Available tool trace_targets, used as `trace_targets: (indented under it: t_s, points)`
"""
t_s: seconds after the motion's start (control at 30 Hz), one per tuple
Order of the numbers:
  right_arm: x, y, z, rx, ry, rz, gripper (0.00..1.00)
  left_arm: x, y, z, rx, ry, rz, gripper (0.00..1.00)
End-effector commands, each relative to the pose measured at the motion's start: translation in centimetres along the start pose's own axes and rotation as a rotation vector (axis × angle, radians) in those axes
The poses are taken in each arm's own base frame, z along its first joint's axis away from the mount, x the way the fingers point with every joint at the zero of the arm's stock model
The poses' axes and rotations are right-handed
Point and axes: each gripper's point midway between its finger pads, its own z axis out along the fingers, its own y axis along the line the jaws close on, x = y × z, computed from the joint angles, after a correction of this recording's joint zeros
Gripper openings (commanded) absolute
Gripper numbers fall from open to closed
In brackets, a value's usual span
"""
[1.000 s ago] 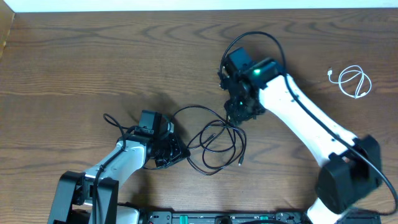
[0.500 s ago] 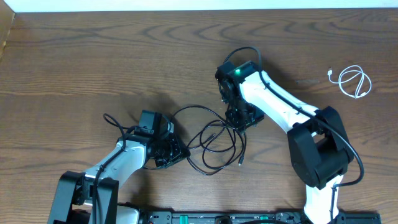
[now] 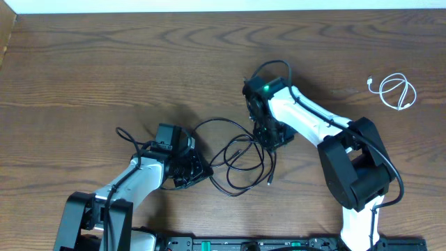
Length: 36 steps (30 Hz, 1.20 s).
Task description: Untangle cables
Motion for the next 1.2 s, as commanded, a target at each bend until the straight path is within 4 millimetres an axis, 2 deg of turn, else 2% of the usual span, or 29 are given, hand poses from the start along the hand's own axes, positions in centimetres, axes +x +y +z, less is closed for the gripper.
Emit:
trace_targets:
  t_s: [0.0, 0.17, 0.3, 0.37, 0.47, 0.5, 0.53, 0.57, 0.63, 0.67, 0.77, 0.97, 1.1, 1.17]
  points:
    - [0.6, -0.3, 1.5, 0.005, 0.017, 0.02, 0.34, 1.3, 5.2, 1.1, -0.189, 0.007, -0.056, 0.08]
    - [0.4, -0.2, 2.9, 0.002, -0.008, 0.021, 0.38, 1.2, 5.2, 1.1, -0.187, 0.006, -0.054, 0.08]
    - [0.5, -0.3, 3.1, 0.003, -0.006, 0.02, 0.39, 1.2, 5.2, 1.1, -0.188, 0.006, -0.054, 0.07]
    - [0.5, -0.3, 3.1, 0.004, -0.006, 0.02, 0.33, 1.2, 5.2, 1.1, -0.187, 0.006, -0.054, 0.08]
    - [0.1, -0.3, 3.1, 0.003, -0.021, 0.021, 0.3, 1.2, 5.2, 1.1, -0.187, 0.006, -0.054, 0.08]
    - [-0.2, -0.4, 3.1, 0.008, -0.033, 0.021, 0.24, 1.2, 5.2, 1.1, -0.188, 0.006, -0.054, 0.08]
    - [-0.6, -0.7, 3.1, 0.027, -0.052, 0.022, 0.07, 1.2, 5.2, 1.1, -0.188, 0.006, -0.054, 0.08]
    - [-1.1, -1.1, 3.1, 0.053, -0.071, 0.024, 0.01, 1.2, 5.2, 1.1, -0.188, 0.006, -0.054, 0.08]
    - [-1.7, -2.7, 2.9, 0.141, -0.101, 0.031, 0.01, 1.2, 5.6, 1.0, -0.208, -0.002, -0.056, 0.08]
    - [-1.7, -5.1, 2.5, 0.254, -0.106, 0.049, 0.01, 1.1, 6.4, 0.8, -0.253, -0.014, -0.065, 0.08]
    - [-0.6, -8.2, 2.2, 0.338, -0.063, 0.091, 0.01, 1.2, 7.7, 0.4, -0.324, -0.037, -0.136, 0.08]
    - [1.9, -13.5, 2.6, 0.317, 0.002, 0.348, 0.01, 1.1, 8.6, 0.0, -0.359, -0.054, -0.198, 0.08]
    - [3.6, -17.2, 3.2, 0.289, 0.02, 0.57, 0.01, 0.9, 10.1, -0.9, -0.394, -0.071, -0.281, 0.07]
    - [4.1, -18.0, 3.7, 0.215, 0.03, 0.644, 0.01, 0.8, 10.8, -1.4, -0.405, -0.077, -0.325, 0.07]
